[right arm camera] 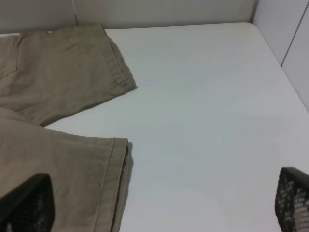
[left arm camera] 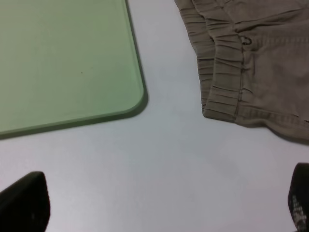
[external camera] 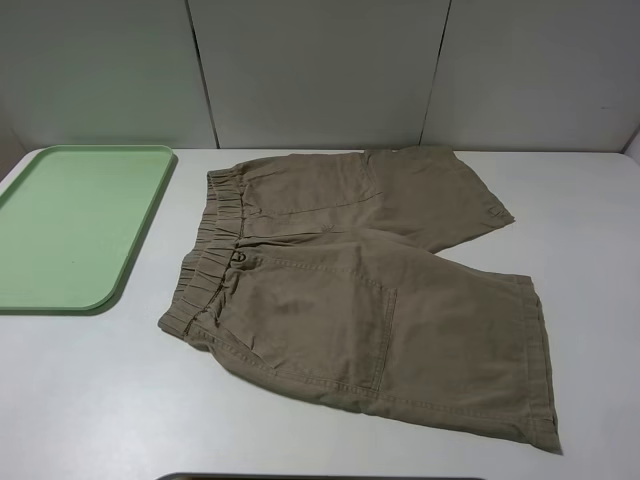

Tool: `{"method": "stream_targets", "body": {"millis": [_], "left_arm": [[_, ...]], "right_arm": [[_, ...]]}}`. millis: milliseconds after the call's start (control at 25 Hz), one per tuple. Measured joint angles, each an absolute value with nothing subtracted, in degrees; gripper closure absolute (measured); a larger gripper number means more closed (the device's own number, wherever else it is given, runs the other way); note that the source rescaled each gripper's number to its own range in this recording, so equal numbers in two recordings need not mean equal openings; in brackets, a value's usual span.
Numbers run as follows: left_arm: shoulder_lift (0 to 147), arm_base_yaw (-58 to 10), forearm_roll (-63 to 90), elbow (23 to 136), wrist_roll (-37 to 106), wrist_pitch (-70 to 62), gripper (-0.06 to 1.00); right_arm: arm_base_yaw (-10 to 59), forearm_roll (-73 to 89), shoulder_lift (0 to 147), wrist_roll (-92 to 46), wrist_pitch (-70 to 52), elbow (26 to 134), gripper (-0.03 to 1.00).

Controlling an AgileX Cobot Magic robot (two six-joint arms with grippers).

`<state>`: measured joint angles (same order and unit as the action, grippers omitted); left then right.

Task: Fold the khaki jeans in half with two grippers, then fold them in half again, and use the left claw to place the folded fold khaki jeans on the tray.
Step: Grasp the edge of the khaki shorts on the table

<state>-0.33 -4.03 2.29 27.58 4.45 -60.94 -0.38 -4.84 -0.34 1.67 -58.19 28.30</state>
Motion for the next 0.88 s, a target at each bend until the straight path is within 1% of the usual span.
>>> {"method": "stream_targets", "body": {"millis": [880], "left_arm": [[-0.33,-4.03,2.29,27.58,4.45,-60.94,-0.05]], "right_arm": [[-0.38,-4.84,-0.34,1.67,-58.19,28.30,-0.03]]}}
